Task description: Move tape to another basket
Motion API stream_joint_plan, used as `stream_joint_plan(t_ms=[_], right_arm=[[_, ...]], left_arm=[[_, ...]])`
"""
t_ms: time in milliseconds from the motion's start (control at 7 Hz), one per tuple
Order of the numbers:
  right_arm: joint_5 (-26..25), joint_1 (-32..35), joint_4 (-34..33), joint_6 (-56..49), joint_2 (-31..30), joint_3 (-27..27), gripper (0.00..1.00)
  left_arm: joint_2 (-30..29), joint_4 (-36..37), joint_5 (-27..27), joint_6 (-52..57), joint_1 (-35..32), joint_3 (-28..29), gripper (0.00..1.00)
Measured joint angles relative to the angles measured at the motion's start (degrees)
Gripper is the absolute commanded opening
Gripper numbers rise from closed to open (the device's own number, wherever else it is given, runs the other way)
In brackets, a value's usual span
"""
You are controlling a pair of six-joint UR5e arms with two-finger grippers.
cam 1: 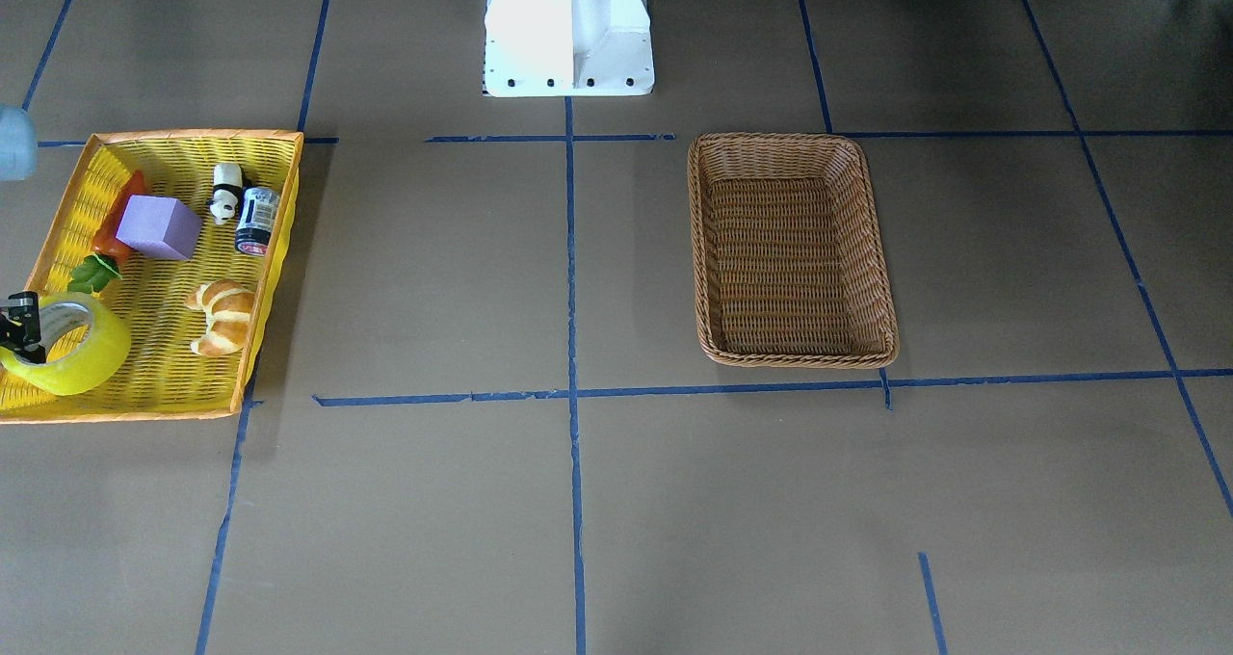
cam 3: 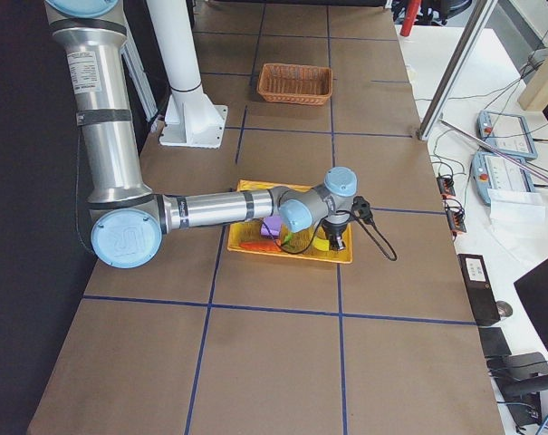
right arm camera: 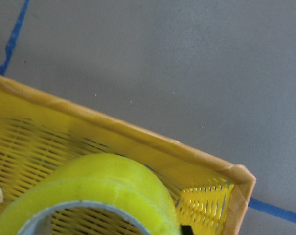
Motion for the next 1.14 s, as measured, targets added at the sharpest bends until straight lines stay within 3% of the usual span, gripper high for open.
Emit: stream_joint_plan(t_ms=[571, 857, 1143], right_arm=[[0.7, -2.7, 0.6, 19.9, 5.6, 4.9, 0.0], [0.1, -5.7, 1.5, 29.1, 6.7, 8.7, 0.0], [-0.2, -8.4, 10.5, 41.4, 6.8, 10.4, 0.0]], left_arm=[[-6.5, -15.8, -3.3, -4.8, 4.0, 0.0, 1.0], [-7.5, -30.0, -2.9, -22.8, 9.9, 0.2, 1.0], [-8.3, -42.6, 2.9, -42.5, 18.7, -0.6, 1.0]])
